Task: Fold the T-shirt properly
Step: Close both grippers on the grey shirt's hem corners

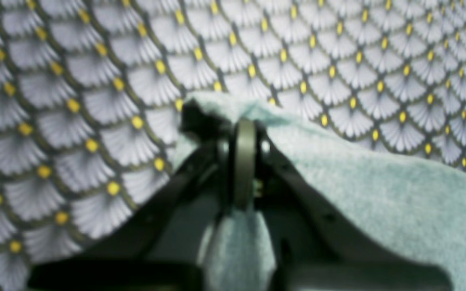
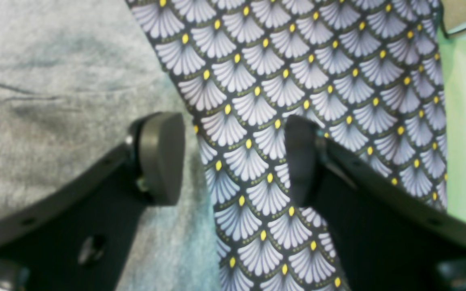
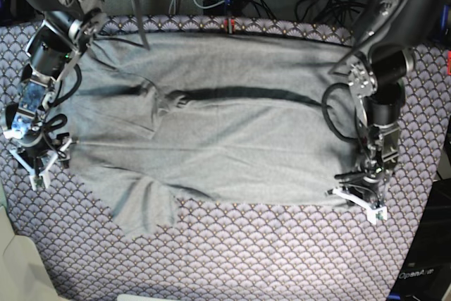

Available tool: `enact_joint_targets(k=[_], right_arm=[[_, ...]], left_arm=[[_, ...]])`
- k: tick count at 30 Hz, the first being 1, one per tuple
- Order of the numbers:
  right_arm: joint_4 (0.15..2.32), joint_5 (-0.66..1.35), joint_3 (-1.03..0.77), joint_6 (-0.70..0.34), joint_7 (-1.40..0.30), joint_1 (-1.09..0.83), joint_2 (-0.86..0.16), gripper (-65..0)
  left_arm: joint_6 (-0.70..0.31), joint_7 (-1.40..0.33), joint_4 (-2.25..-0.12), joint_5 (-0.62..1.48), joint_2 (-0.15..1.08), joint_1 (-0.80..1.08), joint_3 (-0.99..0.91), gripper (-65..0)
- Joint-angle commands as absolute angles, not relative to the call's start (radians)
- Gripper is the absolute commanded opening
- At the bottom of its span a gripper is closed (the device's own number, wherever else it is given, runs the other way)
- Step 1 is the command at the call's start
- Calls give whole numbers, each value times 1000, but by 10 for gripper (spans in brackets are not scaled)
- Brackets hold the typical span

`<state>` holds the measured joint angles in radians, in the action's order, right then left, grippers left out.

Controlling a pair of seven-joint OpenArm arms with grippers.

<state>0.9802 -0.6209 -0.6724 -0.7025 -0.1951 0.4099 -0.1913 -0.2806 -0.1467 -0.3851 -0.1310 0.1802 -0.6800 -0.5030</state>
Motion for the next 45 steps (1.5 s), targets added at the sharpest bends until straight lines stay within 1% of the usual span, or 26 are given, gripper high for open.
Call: enact_joint_targets(k=[1,3,5,15,23,31,33,36,40,43,45], right_arm=[[998,-611,-671,-698,-176,433,-206,-228],[998,-611,-671,-698,-176,433,-202,-206],[992,-611,-670,-698,-176,433,-199,-199],[975,-610,-668,-698,-174,461,-160,-198],[858,-610,-668,-698,-173,506,-180,-198],[786,-611,-668,-698,-77,522,-183,-208],[785,-613,-668,-698,-77,522,-183,-244],[785,-613,-668,-698,-77,522,-179,-341],[785,-613,-668,-698,-79,521,-179,-435],[792,-615,-668,-698,-79,506,-177,-534],[792,-615,-668,-698,-79,504,-177,-611]], left_arm=[[-285,-134,-406,-127,186,-717,-504,-650],[-285,-140,-410,-127,186,-717,-504,-650],[-285,-139,-410,-127,186,-717,-504,-650],[-285,-142,-410,-127,174,-705,-504,-650],[-285,-136,-412,-128,166,-651,-504,-650],[-286,-134,-412,-128,166,-645,-504,-650],[-286,-134,-412,-128,168,-645,-504,-650],[-286,-136,-412,-128,171,-645,-503,-650],[-286,-139,-412,-128,171,-645,-503,-650],[-286,-140,-412,-128,173,-645,-503,-650],[-286,-142,-412,-128,173,-647,-503,-650]])
